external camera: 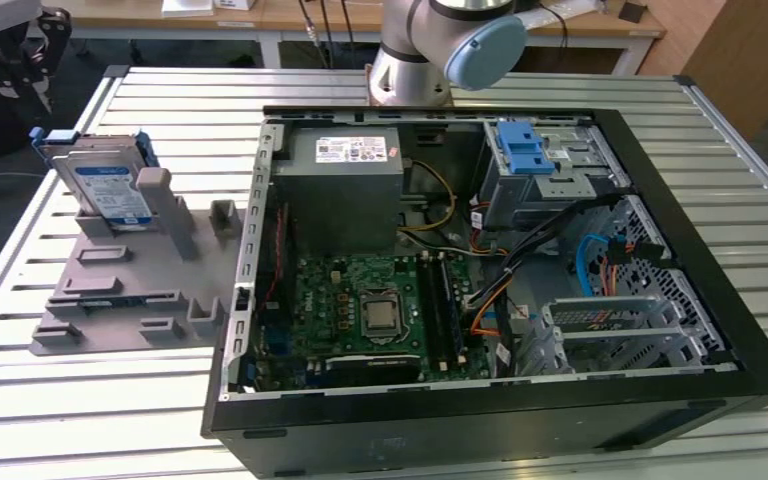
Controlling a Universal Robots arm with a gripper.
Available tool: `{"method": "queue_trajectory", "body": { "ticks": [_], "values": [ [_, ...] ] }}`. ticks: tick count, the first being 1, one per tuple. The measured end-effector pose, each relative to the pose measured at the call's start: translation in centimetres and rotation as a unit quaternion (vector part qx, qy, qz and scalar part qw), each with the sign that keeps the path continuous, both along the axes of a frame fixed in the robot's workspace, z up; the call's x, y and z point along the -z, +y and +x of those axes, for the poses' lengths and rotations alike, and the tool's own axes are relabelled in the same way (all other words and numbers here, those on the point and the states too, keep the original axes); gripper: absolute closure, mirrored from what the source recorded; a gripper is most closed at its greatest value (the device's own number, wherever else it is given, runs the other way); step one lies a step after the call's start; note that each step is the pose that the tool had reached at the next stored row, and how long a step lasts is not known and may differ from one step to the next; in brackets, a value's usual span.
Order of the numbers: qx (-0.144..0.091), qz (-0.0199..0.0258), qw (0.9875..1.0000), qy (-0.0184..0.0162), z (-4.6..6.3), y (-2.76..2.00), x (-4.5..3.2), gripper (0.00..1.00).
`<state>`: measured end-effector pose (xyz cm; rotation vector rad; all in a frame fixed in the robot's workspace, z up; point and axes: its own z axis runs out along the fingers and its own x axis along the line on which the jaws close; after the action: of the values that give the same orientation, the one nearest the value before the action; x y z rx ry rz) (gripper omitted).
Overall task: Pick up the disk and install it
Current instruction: 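Pick up the disk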
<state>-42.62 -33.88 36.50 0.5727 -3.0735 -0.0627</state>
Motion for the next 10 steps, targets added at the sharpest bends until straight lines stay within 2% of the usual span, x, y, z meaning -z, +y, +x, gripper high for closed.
{"method": "queue_trajectory", "body": {
  "ticks": [10],
  "values": [
    [-0.040,0.0000,0.9992,0.0000,0.00,0.00,0.01,0.89]
  ]
}}
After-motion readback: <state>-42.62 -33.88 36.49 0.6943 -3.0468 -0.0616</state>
